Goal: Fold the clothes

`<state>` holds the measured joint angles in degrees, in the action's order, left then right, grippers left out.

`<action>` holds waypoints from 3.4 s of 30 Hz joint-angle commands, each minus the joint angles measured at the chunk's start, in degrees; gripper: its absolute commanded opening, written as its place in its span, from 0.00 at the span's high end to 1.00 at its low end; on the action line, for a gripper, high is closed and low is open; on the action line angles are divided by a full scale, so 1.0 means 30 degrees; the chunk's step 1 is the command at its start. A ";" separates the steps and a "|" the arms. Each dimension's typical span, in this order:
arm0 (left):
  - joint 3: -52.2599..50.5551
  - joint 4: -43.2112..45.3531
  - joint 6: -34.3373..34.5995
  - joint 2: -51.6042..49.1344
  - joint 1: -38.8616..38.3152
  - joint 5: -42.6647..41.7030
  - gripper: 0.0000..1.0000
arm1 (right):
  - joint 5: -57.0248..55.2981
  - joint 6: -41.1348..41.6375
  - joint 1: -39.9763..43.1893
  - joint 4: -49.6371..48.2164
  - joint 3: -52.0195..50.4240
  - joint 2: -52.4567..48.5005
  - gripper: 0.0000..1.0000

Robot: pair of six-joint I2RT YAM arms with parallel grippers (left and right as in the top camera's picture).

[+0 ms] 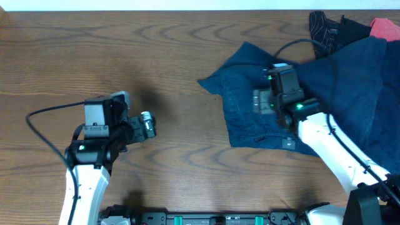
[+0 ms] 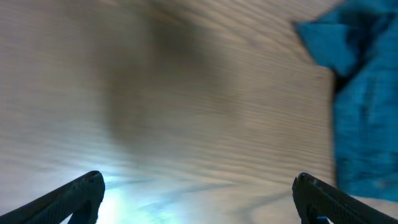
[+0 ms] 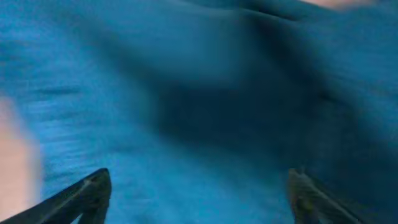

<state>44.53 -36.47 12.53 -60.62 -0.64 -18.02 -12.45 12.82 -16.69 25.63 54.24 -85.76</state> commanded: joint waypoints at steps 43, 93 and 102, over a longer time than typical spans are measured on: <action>0.1967 0.3337 0.4495 -0.5297 0.0488 -0.2120 0.94 | -0.2980 0.0641 0.3920 0.3628 0.0095 0.3512 0.05; 0.2973 -0.2040 0.2470 -0.4605 0.4743 0.6237 0.89 | 0.8473 0.2295 0.0182 -0.5741 0.0102 -0.6652 0.99; 0.2965 -0.1384 0.2470 -0.4605 0.4743 0.6229 0.50 | -0.0393 0.5515 0.1756 0.2127 0.0102 -0.2157 0.99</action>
<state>53.71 -40.53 20.51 -74.26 13.45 -0.23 1.72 22.81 -13.37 28.21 54.24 -98.72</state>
